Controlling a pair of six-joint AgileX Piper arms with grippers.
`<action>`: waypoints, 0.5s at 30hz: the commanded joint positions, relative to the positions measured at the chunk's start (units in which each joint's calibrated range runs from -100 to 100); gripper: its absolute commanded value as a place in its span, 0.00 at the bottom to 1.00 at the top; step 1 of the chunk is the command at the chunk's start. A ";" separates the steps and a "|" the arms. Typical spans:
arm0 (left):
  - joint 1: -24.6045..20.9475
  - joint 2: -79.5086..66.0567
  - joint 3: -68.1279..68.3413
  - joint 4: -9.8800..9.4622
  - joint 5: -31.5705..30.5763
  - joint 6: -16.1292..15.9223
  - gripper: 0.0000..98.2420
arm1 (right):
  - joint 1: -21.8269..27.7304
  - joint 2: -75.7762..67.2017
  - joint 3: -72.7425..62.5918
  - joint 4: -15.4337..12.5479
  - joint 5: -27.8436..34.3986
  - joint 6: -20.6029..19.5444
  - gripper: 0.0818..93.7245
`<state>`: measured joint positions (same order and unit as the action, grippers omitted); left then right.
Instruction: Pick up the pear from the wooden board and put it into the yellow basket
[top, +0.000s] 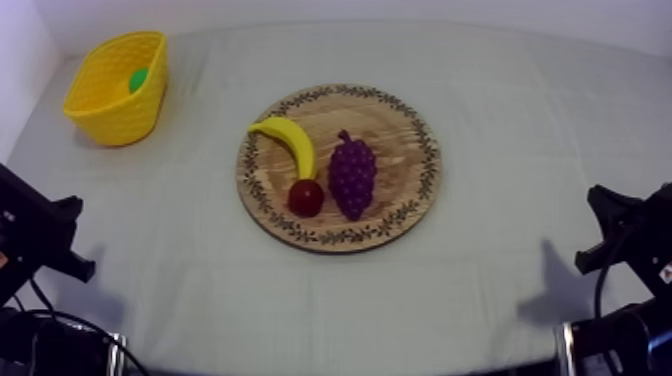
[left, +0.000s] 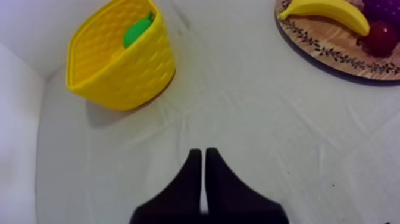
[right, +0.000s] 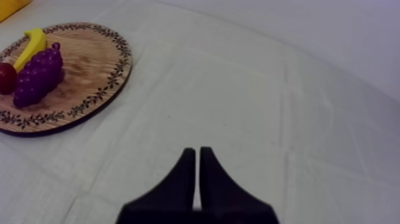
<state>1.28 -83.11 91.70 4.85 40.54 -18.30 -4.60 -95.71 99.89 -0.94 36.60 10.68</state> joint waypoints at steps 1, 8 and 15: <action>-0.19 -7.25 2.17 -0.58 1.36 2.90 0.00 | 0.00 -0.04 0.00 -0.01 0.01 -0.01 0.00; 0.24 -15.42 3.76 -2.68 4.17 7.53 0.00 | -0.05 -0.04 0.00 -0.01 0.01 -0.01 0.00; 2.07 -16.76 7.38 -6.43 -6.59 21.45 0.00 | -0.07 -0.04 0.00 -0.01 0.01 0.00 0.00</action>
<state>3.26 -99.87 98.70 -1.37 36.78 -4.28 -4.64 -95.71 99.89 -0.94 36.60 10.69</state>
